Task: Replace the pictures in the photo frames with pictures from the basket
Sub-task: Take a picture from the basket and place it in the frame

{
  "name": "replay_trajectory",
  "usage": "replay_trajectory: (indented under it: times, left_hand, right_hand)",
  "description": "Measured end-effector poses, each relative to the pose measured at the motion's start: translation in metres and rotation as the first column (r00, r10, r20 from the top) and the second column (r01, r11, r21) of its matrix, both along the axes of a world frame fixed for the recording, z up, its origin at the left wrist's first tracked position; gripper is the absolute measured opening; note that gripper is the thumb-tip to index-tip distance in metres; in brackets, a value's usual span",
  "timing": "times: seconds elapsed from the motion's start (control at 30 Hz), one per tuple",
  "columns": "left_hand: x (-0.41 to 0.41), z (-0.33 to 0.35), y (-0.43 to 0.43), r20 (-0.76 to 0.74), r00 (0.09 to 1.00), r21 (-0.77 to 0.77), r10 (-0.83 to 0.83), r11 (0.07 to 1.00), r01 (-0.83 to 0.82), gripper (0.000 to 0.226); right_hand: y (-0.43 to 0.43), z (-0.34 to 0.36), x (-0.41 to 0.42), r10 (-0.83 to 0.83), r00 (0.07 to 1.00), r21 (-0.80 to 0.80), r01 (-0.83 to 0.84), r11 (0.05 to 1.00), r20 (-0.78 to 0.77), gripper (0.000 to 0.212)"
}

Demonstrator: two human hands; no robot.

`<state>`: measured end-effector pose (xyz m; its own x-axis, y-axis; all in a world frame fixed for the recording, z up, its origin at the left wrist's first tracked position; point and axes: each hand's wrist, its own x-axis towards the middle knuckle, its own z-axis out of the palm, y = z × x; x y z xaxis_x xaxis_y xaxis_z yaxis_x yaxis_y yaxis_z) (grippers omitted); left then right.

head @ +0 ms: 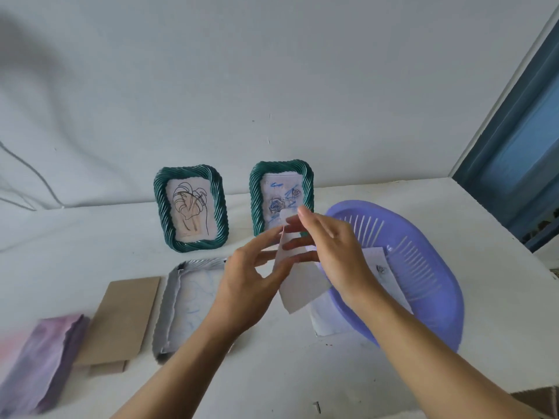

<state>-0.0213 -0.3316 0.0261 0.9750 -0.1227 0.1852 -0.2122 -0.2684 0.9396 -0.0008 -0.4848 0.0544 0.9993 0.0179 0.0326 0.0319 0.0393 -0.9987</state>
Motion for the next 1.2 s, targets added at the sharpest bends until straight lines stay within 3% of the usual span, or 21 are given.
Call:
replay_trajectory:
  times: [0.07,0.17,0.23,0.43,0.5,0.6,0.73,1.03,1.2]
  left_hand:
    - [-0.004,-0.005,0.015,-0.051,0.998,-0.082,0.037,0.996,-0.041,0.032]
    - [-0.013,-0.012,0.04,-0.149,0.986,-0.181,0.076,0.978,-0.103,0.035]
    - [-0.019,-0.018,0.059,-0.216,0.972,-0.224,0.098,0.964,-0.147,0.041]
    - [-0.03,-0.031,0.108,-0.277,0.951,-0.234,0.139,0.95,-0.207,0.055]
    - [-0.031,-0.036,0.123,-0.286,0.939,-0.162,0.191,0.956,-0.244,0.055]
    - [-0.031,-0.048,0.148,-0.234,0.921,0.103,0.311,0.95,-0.295,0.055]
    - [-0.029,-0.055,0.17,-0.12,0.94,0.312,0.318,0.911,-0.269,0.057]
    - [-0.009,-0.072,0.181,-0.032,0.976,0.477,0.216,0.861,-0.176,0.04]
    - [-0.006,-0.085,0.182,0.029,0.987,0.532,0.155,0.834,-0.146,0.048]
  right_hand:
    - [0.011,-0.014,0.002,0.0,0.999,-0.094,0.003,0.996,0.036,0.03]
    - [0.024,-0.039,0.004,0.009,0.979,-0.376,0.07,0.924,0.202,0.011]
    - [0.034,-0.054,0.004,0.059,0.968,-0.479,0.067,0.875,0.244,0.02]
    - [0.071,-0.069,-0.001,0.117,0.99,-0.428,-0.07,0.901,0.085,0.037]
    - [0.084,-0.074,-0.001,0.125,0.991,-0.441,-0.093,0.893,0.046,0.041]
    - [0.102,-0.086,-0.002,0.15,0.987,-0.465,-0.109,0.878,0.052,0.048]
    - [0.119,-0.098,-0.003,0.157,0.985,-0.51,-0.098,0.855,0.072,0.051]
    - [0.133,-0.119,0.007,0.245,0.947,-0.735,-0.015,0.678,0.207,0.047]
    - [0.132,-0.134,0.01,0.256,0.917,-0.869,0.157,0.47,0.304,0.042]
